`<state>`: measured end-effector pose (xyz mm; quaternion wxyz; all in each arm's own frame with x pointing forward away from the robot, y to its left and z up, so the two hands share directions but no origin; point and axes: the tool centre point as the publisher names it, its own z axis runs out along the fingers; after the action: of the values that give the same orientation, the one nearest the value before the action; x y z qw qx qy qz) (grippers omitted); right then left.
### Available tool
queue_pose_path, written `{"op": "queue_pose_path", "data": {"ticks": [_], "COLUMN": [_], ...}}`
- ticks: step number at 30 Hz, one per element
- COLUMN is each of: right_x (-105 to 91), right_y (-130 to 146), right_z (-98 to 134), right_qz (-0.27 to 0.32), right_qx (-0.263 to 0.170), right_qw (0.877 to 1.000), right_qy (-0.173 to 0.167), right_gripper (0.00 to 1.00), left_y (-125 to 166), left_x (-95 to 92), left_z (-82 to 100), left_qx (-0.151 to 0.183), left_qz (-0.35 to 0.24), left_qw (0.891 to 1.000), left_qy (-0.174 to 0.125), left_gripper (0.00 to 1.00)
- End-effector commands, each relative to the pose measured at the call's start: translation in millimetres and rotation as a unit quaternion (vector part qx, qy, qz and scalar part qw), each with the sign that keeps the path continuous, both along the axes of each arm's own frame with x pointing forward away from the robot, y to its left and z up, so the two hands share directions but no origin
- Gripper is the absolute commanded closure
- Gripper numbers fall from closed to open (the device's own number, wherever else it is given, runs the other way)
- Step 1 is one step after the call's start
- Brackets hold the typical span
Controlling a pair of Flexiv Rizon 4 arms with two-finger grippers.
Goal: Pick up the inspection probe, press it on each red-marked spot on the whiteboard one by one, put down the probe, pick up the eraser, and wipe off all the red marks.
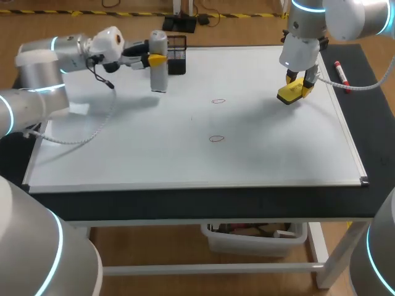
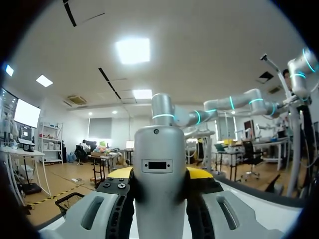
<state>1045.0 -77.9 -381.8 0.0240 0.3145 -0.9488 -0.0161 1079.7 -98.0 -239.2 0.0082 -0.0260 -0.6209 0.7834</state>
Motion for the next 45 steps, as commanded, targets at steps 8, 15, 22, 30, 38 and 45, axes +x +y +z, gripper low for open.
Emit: {"op": "queue_pose_path", "data": {"ticks": [8, 15, 22, 30, 38, 45], "right_x": [0.2, 0.2, 0.2, 0.2, 9.6, 23.6], "right_y": [-0.4, -0.4, -0.4, -0.4, 23.0, 61.6], "right_z": [1.3, 1.3, 1.3, 1.3, 2.9, 4.7], "right_qz": [0.001, 0.001, 0.001, 0.001, 0.041, 0.099], "right_qx": [-0.002, -0.002, -0.002, -0.002, -0.026, -0.053], "right_qw": [1.000, 1.000, 1.000, 1.000, 0.999, 0.993], "right_qy": [0.000, 0.000, 0.000, 0.000, 0.015, 0.022], "right_gripper": [1.00, 1.00, 1.00, 1.00, 1.00, 1.00], "left_y": [44.7, 58.8, 67.0, 70.8, 70.8, 70.8], "left_x": [-3.0, 0.9, 1.1, -0.1, -0.1, -0.1], "left_z": [2.5, 1.6, 4.1, 7.0, 7.0, 7.0], "left_qx": [-0.010, -0.011, -0.011, -0.009, -0.009, -0.009], "left_qz": [0.059, 0.069, 0.074, 0.072, 0.072, 0.072], "left_qw": [0.998, 0.997, 0.997, 0.997, 0.997, 0.997], "left_qy": [0.010, 0.011, 0.009, 0.008, 0.008, 0.008], "left_gripper": [1.00, 1.00, 1.00, 1.00, 1.00, 1.00]}}
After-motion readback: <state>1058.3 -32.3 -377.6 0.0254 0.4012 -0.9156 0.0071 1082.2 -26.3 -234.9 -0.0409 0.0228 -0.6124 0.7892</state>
